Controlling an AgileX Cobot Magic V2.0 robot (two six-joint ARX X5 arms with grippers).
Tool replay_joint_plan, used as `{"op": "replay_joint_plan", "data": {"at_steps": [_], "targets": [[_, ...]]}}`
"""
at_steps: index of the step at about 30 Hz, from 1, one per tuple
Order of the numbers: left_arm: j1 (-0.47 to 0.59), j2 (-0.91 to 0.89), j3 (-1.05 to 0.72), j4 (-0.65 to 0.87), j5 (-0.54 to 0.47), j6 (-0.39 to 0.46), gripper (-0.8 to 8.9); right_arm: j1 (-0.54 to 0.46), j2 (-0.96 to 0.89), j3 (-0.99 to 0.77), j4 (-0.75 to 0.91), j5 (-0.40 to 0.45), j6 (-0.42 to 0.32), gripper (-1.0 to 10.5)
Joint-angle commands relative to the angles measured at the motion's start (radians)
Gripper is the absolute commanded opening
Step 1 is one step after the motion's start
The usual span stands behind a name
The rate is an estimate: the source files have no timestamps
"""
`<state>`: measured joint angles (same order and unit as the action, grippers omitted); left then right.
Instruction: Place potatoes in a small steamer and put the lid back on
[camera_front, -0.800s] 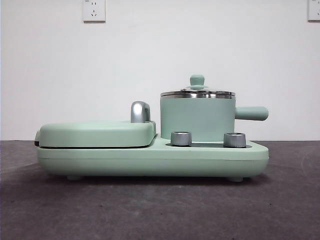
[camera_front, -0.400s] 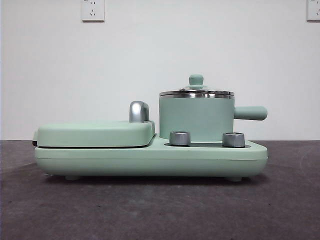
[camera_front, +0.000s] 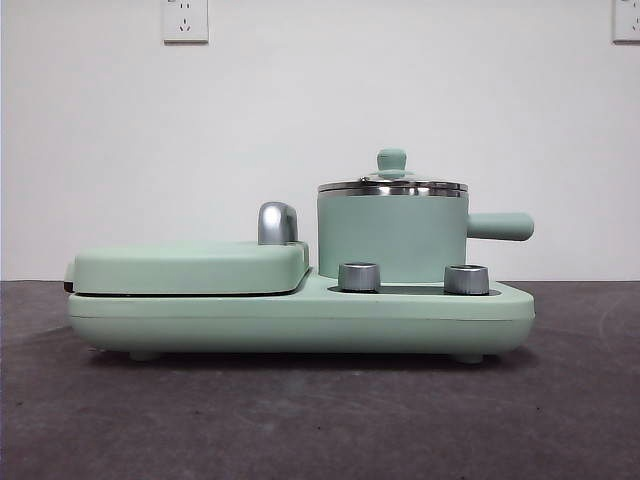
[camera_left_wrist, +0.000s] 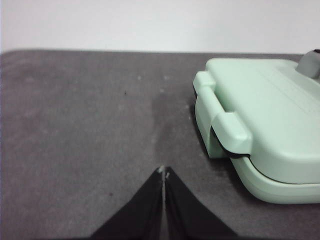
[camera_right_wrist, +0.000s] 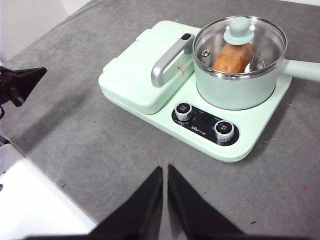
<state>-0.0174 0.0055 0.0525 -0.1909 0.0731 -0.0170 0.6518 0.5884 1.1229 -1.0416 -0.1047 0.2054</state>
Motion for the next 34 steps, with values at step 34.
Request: {"op": "replay_joint_plan", "data": {"at_steps": [34], "targets": [[0.000,-0.002,-0.040,0.054,-0.003,0.024,0.05,-0.297,-0.108,-0.229,0.280,0.002,-0.021,0.1]]}}
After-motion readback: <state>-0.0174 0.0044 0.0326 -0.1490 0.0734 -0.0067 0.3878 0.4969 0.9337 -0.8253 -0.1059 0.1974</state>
